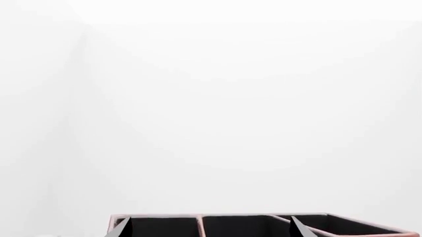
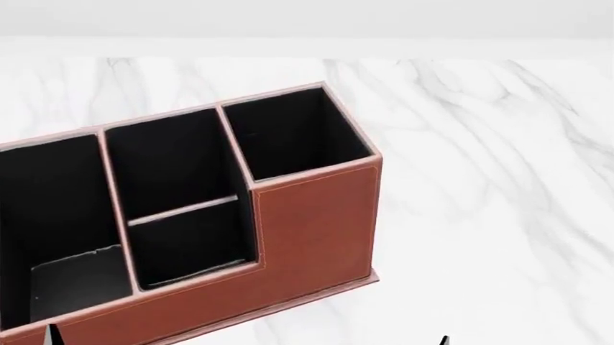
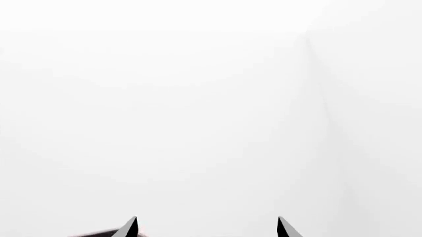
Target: Pick up the book and place it in the back compartment of the caddy.
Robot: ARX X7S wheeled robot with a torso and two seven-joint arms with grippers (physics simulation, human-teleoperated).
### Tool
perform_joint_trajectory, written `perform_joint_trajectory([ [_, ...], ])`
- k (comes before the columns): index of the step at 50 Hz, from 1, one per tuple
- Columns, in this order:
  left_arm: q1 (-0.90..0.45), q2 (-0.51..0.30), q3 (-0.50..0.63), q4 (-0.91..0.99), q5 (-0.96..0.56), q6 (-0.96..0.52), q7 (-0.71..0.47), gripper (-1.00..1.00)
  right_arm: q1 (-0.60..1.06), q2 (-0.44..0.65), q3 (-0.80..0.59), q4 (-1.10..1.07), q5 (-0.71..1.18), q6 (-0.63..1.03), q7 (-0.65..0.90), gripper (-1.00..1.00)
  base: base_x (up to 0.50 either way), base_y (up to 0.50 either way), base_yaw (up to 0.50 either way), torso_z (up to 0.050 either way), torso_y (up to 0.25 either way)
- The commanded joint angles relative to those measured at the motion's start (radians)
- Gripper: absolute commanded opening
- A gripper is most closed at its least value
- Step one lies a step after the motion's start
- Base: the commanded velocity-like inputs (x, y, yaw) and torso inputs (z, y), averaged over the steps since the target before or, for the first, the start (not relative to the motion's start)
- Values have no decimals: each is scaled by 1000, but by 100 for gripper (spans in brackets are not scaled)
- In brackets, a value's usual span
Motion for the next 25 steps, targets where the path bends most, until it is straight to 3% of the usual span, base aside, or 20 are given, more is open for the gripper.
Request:
perform_joint_trajectory([
  [1, -2, -3, 4, -1, -2, -2, -3, 100, 5, -2, 0, 5, -11, 8, 10, 100, 0, 0, 0, 0, 0],
  [9, -2, -4, 6, -1, 2, -2, -7, 100, 5, -9, 11, 7, -38, 4, 29, 100, 0, 0, 0, 0, 0],
  [25, -4, -8, 13, -4, 2, 0, -11, 100, 2, -1, 5, 6, -29, -7, 34, 100, 0, 202, 0, 0, 0],
])
